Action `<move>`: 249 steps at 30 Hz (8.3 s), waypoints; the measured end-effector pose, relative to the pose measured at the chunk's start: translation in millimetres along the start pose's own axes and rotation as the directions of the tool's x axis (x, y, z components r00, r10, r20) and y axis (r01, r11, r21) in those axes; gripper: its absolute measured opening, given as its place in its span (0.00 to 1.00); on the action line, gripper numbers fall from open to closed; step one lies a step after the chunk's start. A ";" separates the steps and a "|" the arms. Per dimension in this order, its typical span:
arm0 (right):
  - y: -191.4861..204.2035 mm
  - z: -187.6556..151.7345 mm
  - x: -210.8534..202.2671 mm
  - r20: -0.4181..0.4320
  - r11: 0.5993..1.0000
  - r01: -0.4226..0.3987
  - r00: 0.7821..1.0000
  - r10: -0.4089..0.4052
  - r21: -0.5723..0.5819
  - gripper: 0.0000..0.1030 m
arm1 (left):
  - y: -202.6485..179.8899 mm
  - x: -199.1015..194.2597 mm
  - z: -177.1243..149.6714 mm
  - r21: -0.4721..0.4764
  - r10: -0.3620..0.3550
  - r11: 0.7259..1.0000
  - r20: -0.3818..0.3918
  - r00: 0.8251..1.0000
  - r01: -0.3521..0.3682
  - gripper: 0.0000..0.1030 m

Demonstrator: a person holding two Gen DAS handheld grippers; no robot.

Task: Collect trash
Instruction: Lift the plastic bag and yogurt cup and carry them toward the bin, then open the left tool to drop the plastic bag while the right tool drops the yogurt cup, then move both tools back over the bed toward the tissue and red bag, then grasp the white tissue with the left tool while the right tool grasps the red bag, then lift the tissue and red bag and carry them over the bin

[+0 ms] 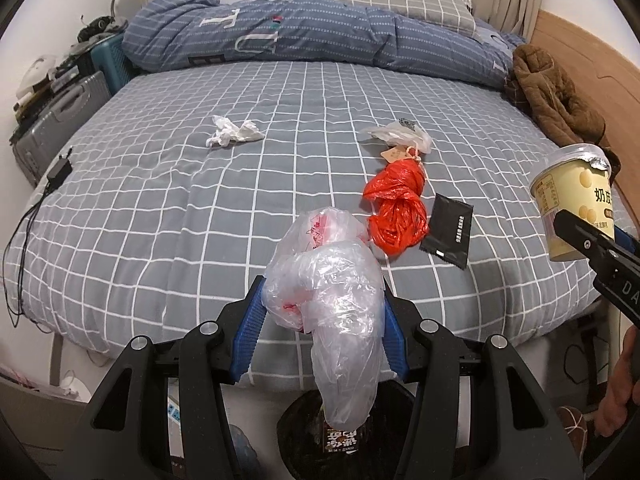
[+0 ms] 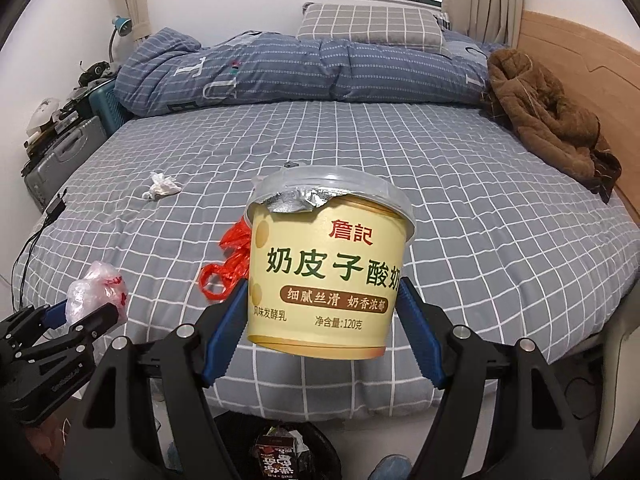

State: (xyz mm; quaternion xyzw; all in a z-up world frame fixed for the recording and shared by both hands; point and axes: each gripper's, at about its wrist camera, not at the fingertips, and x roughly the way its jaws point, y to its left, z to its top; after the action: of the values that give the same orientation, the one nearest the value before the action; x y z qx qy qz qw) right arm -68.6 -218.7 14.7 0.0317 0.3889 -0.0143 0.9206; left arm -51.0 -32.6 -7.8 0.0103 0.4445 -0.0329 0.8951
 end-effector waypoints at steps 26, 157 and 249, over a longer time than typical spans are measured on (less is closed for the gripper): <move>19.7 -87.0 -54.6 -0.044 0.999 -0.027 0.999 0.026 -0.018 0.68 | -5.2 -28.9 -74.6 0.015 -0.017 1.000 -0.051 0.999 0.018 0.50; 47.5 10.1 61.2 -0.050 0.994 -0.037 0.998 0.032 -0.101 0.92 | 121.9 62.8 43.6 -0.145 0.096 0.985 -0.023 0.995 -0.098 0.94; 79.3 10.5 95.6 -0.148 0.985 -0.169 0.975 0.166 -0.012 0.44 | 87.9 87.2 74.5 -0.088 -0.007 0.996 -0.043 0.999 0.004 0.24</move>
State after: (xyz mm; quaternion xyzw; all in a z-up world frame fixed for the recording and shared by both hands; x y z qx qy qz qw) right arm 9.6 -140.5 -42.7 0.0539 0.4517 0.0705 0.8877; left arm 66.7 47.2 -33.2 -0.0298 0.4648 -0.0155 0.8848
